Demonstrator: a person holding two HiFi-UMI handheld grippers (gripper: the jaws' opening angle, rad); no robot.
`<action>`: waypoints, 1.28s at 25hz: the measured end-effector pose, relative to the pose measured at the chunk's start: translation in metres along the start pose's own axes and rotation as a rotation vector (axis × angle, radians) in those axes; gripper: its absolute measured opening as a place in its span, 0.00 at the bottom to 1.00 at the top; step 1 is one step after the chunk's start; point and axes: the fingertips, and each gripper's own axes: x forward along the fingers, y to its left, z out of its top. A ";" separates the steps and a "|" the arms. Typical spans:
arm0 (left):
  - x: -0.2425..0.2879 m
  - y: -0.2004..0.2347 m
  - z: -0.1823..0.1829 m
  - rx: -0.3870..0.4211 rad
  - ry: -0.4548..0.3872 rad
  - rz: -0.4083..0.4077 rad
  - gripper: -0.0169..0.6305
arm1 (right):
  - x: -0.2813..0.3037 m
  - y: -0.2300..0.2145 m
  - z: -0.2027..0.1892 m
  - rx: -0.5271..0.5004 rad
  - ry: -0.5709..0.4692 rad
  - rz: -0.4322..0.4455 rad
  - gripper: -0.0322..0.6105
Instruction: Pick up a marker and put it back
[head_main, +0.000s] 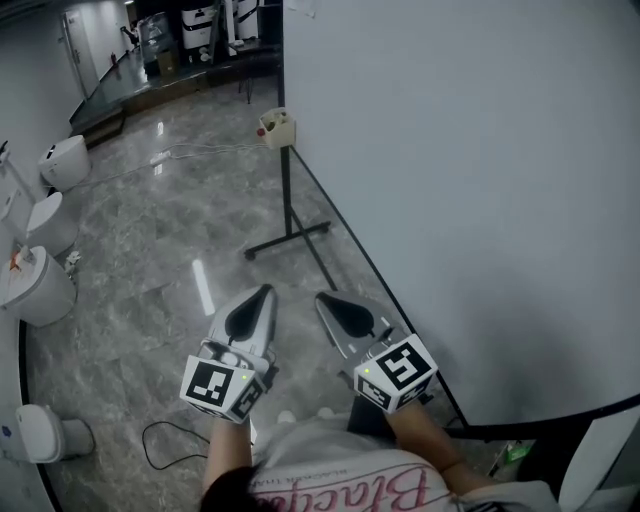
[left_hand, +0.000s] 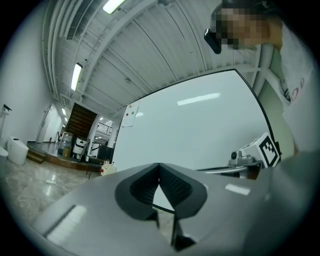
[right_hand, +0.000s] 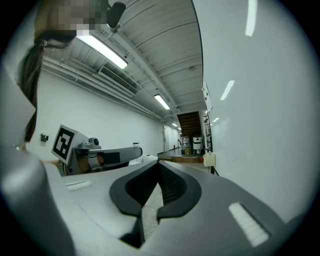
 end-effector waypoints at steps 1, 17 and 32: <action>0.002 -0.001 0.000 0.000 -0.003 0.006 0.03 | 0.000 -0.002 0.001 -0.001 -0.002 0.006 0.05; 0.044 0.016 -0.012 0.001 0.010 0.054 0.03 | 0.026 -0.037 -0.002 -0.018 -0.001 0.065 0.05; 0.137 0.131 -0.002 0.003 0.027 -0.055 0.03 | 0.159 -0.103 0.008 0.009 0.027 -0.021 0.05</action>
